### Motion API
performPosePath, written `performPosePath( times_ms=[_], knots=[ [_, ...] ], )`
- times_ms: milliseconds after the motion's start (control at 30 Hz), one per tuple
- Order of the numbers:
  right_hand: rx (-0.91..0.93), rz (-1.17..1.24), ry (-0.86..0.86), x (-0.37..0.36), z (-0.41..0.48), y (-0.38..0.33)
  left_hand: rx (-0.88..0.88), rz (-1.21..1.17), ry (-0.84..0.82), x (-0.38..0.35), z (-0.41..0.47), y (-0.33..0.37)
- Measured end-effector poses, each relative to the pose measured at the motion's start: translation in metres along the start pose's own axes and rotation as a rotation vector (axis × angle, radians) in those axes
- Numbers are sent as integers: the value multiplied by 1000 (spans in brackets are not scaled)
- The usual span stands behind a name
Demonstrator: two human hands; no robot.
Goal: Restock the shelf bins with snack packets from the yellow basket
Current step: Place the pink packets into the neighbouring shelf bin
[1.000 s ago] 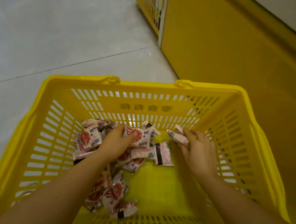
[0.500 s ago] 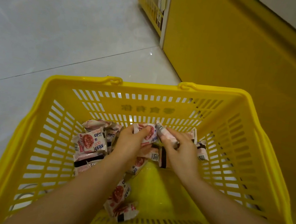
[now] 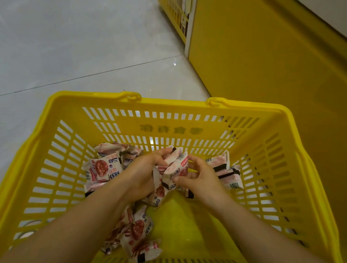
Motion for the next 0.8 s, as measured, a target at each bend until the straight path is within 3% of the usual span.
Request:
performPosePath(
  times_ms=[67,200,300,333,467,600,800],
  knots=[
    [27,-79,17,-4,1,1,60,72,-84,2,-6,4],
    [112,-215,23,-9,2,2,11,708,-104,17,-10,9],
    [56,-290,-108,3,9,-3,40,847,-97,25,-12,10],
    [45,-364,-82,16,16,-4,40,870,-89,28,-12,10],
    [75,-1249,287,75,36,-8,-61,927,-2,34,-12,17],
    [-102,-1585,176,75,51,12,-88,1193,-81,21,-14,15],
    [-197,-1751,38,71,52,14,-123,1726,-251,9,-7,-23]
  ],
)
Point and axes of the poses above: each hand's wrist, its own z-axis towards the middle knuckle, its own x-axis out of the back of the hand, y = z × x, the point moved 4 cm from there along z, towards the middle knuckle, and after that the axes turned 1 degree about -x, right-handed, at the moved point
